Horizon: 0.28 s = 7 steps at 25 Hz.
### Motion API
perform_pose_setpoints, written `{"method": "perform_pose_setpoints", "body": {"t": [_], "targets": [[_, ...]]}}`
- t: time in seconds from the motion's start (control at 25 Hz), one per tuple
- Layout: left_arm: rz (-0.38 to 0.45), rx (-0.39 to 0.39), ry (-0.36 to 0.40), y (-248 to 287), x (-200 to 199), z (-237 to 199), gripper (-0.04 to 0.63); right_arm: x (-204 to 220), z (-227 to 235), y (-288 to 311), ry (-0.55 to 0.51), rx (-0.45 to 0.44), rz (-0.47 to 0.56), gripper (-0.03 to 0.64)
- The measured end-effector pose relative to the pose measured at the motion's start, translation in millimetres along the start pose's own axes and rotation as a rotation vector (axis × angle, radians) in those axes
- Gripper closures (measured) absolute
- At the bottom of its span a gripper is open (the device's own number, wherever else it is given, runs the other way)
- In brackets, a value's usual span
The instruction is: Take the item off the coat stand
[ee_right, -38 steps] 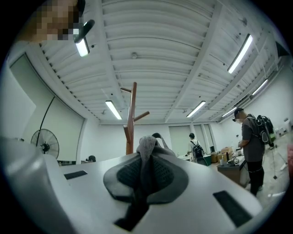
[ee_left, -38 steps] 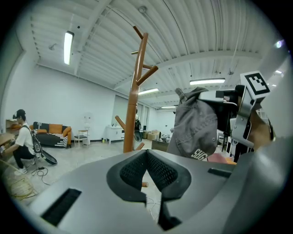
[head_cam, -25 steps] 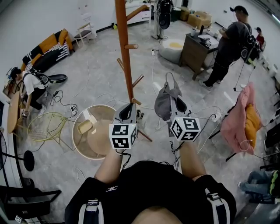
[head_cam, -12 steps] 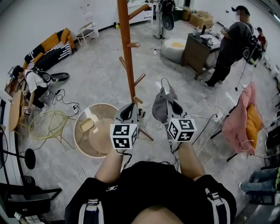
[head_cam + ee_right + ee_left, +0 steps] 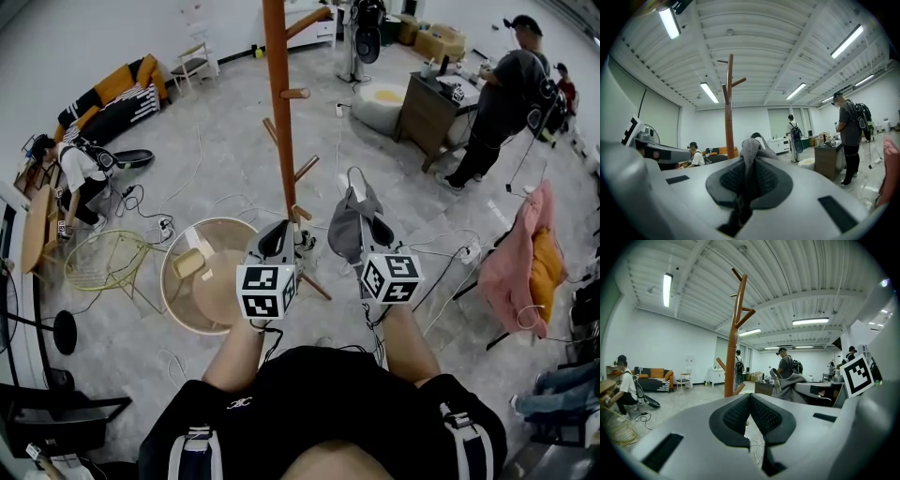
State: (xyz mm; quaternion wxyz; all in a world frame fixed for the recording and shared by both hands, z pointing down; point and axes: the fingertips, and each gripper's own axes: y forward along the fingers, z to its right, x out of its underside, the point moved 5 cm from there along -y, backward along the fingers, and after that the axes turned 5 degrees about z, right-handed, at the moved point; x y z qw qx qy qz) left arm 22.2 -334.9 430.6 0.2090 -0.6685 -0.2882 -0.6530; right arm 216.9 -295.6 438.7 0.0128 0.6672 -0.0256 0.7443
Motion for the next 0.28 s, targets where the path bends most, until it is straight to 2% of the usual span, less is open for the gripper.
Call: {"method": "perform_pose_setpoints", "body": {"t": [0.28], "targets": [[0.0,-0.006,0.001,5.2,-5.2,-6.4,0.578,-5.4,-1.4,9.2,0.002,-0.01,0.003,0.597]]}}
